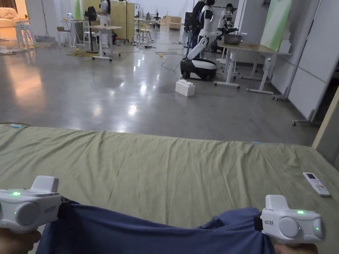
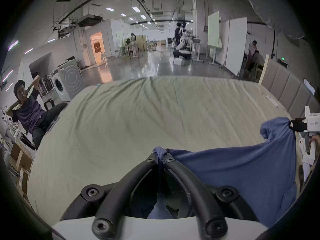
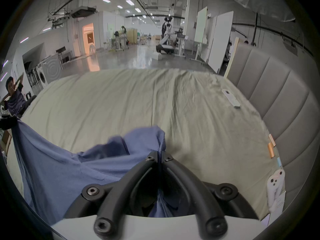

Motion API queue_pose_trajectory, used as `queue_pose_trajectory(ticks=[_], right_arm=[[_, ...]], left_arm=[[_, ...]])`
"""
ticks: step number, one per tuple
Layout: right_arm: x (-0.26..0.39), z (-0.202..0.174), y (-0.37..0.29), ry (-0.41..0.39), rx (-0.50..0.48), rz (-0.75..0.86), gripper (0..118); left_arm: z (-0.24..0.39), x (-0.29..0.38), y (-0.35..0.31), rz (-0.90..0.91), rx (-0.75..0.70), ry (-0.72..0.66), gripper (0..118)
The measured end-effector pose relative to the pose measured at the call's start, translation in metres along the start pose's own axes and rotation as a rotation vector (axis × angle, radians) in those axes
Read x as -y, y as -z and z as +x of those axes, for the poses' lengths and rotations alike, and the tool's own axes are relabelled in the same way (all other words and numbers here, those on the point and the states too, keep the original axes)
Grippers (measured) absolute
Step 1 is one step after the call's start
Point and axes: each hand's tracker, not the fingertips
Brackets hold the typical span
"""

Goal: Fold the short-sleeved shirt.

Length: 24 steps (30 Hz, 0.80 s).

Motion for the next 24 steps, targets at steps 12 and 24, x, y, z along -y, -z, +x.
queue_pose_trajectory(ticks=[12,24], right_arm=[[-0.082,0.005,-0.173,0.001,0.032,0.368,3],[-0.190,0.014,-0.266,-0.027,0.109,0.599,3]], left_arm=[[-0.032,-0.090,-0.129,0.201,0.008,-0.041,4],[-0.067,-0.199,-0.195,0.377,-0.058,-0.012,4]])
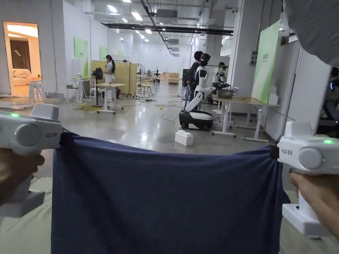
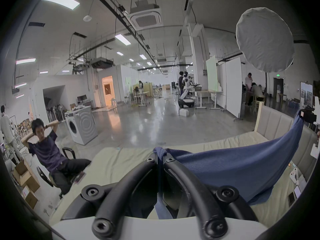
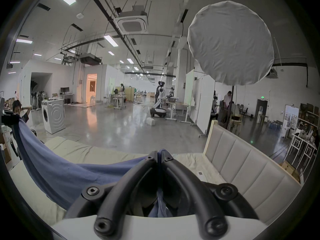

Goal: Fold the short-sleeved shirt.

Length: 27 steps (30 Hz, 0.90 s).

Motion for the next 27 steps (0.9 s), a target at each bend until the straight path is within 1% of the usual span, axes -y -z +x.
queue_pose_trajectory(ticks=[1,2,4,6,9,15,23,27], right_arm=[[-0.006,-0.001,-0.002,0.026,0.006,-0.017,3],[-0.016,-0.002,-0.001,-0.003,0.013,0.020,3],[-0.028,-0.002,0.004,0.015,0.022,0.013,3],[-0.039,0.000,0.014,0.016,0.033,0.031,3],[-0.056,-0.002,0.020,-0.020,0.056,0.071,3],[-0.085,0.000,0.038,-0.006,0.074,0.094,3],[-0.111,0.002,0.050,-0.031,0.077,0.151,3],[-0.109,-0.001,0.048,-0.046,0.075,0.164,3]], left_arm=[[-0.001,-0.010,0.002,0.010,-0.007,0.004,4],[-0.002,-0.018,0.002,0.021,-0.013,0.007,4],[0.000,-0.031,0.006,0.034,-0.014,0.004,5],[0.000,-0.043,0.009,0.055,-0.025,0.008,5],[0.002,-0.057,0.017,0.071,-0.029,0.012,4],[0.002,-0.087,0.039,0.084,-0.035,-0.017,5],[-0.004,-0.107,0.054,0.109,-0.051,-0.004,4],[-0.005,-0.103,0.055,0.111,-0.063,0.010,4]])
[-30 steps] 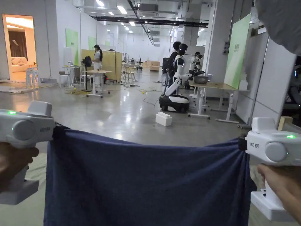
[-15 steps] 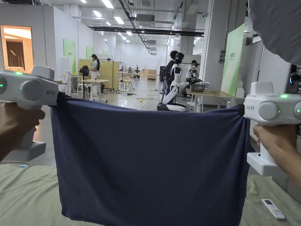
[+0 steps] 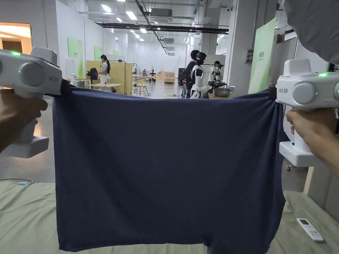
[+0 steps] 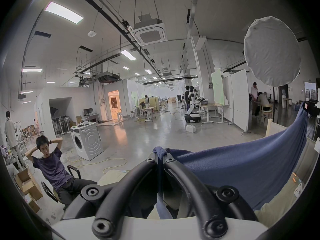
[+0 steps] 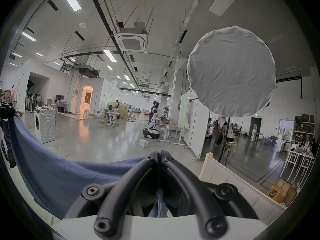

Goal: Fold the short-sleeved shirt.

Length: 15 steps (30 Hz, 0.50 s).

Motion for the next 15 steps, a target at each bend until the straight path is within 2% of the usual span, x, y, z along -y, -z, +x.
queue_pose_trajectory(ticks=[10,15], right_arm=[[0.059,-0.006,-0.046,0.026,-0.030,-0.048,3],[0.092,-0.011,-0.088,-0.020,-0.033,-0.087,3]], left_arm=[[0.000,0.067,-0.024,-0.049,0.020,-0.011,4],[0.001,0.114,-0.054,-0.070,0.058,-0.024,4]])
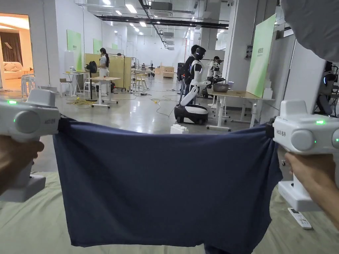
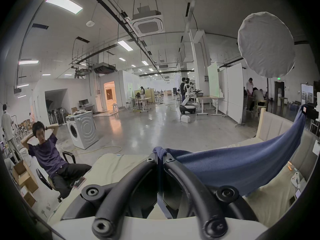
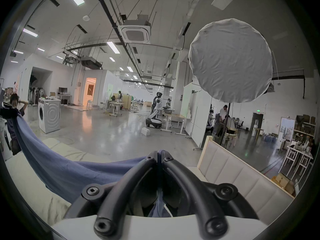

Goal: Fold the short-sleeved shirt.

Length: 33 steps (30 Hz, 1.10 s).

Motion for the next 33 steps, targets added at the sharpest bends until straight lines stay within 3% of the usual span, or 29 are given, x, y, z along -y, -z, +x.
queue_pose_trajectory(ticks=[20,21,22,25,26,29,31,33], right_arm=[[0.191,-0.012,-0.214,-0.034,-0.097,-0.182,3],[0.201,-0.015,-0.224,-0.076,-0.114,-0.191,3],[0.212,-0.014,-0.232,-0.073,-0.134,-0.225,3],[0.250,-0.012,-0.260,0.074,-0.132,-0.370,3],[0.256,-0.014,-0.268,0.015,-0.114,-0.319,3],[0.286,-0.017,-0.293,0.040,-0.108,-0.452,3],[0.301,-0.023,-0.303,-0.021,-0.132,-0.489,3],[0.317,-0.025,-0.308,-0.033,-0.146,-0.547,3]], left_arm=[[-0.003,0.223,-0.178,-0.127,0.033,-0.051,4],[-0.001,0.235,-0.186,-0.152,0.037,-0.048,4],[0.001,0.248,-0.195,-0.160,0.033,-0.048,4],[0.009,0.286,-0.217,-0.236,0.046,0.008,4],[0.009,0.298,-0.223,-0.261,0.058,-0.013,4],[0.012,0.329,-0.237,-0.341,0.063,-0.036,4],[0.013,0.346,-0.244,-0.379,0.076,-0.026,4],[0.012,0.362,-0.248,-0.423,0.074,-0.011,4]])
